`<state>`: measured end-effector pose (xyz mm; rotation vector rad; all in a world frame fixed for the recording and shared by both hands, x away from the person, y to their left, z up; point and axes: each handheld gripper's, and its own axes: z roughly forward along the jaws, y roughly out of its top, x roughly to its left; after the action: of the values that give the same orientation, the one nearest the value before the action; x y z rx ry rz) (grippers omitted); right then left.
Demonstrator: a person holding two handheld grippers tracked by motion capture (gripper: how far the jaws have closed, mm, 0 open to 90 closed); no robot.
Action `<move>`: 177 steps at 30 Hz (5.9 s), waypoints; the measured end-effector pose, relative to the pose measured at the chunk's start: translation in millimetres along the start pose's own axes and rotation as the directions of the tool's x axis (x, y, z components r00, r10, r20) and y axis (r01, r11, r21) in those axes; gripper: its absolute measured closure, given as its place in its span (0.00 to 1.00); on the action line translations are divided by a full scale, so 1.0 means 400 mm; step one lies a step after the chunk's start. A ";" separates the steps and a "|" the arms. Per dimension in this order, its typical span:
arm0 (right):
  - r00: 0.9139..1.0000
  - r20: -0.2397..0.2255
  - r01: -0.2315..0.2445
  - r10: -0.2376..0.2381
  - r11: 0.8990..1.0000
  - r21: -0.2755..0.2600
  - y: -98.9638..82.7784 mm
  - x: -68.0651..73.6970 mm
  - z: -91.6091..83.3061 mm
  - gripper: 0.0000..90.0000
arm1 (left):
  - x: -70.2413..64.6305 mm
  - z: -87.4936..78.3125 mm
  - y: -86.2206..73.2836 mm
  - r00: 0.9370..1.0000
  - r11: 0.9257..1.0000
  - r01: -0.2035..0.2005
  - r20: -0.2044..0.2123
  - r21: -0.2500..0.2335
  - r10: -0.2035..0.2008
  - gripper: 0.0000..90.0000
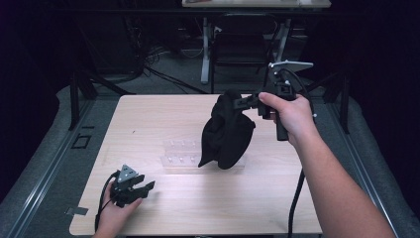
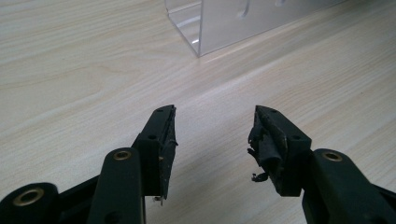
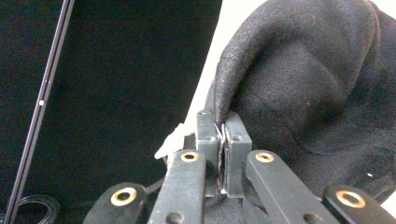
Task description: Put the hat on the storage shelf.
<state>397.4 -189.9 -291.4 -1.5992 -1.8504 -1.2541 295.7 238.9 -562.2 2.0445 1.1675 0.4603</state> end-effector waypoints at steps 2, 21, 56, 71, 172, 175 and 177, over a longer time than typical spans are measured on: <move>1.000 0.010 0.004 -0.004 1.000 -0.002 0.013 0.002 0.005 0.98 | -0.003 -0.002 0.003 1.000 1.000 -0.004 0.006 0.004 0.004 0.56; 0.999 0.033 -0.005 0.006 1.000 -0.010 0.039 -0.015 0.065 0.97 | -0.168 -0.036 0.176 0.975 0.967 -0.180 0.093 -0.182 0.200 0.56; 0.999 -0.047 0.002 -0.005 0.999 -0.051 0.031 -0.032 0.084 0.89 | -0.332 0.043 0.310 0.926 0.908 -0.353 0.051 -0.226 0.373 0.91; 0.998 0.026 0.064 -0.061 0.992 -0.108 0.001 -0.021 -0.007 0.80 | -0.321 0.038 0.300 0.926 0.907 -0.356 0.046 -0.225 0.375 0.92; 0.801 0.516 0.346 -0.303 0.938 0.013 -0.247 -0.185 0.018 0.53 | -0.010 -0.012 0.017 0.992 0.991 0.101 0.090 -0.093 -0.093 0.51; 0.785 0.531 0.367 -0.320 0.930 0.019 -0.274 -0.202 0.027 0.53 | -0.007 -0.011 0.017 0.992 0.993 0.095 0.089 -0.077 -0.088 0.51; 0.772 0.539 0.376 -0.335 0.926 0.036 -0.293 -0.212 0.036 0.53 | -0.007 -0.008 0.015 0.992 0.992 0.098 0.088 -0.085 -0.090 0.51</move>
<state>315.3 -221.2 -407.2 -1.8354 -2.5881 -1.0892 296.0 236.1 -555.7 1.9053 1.1663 0.3697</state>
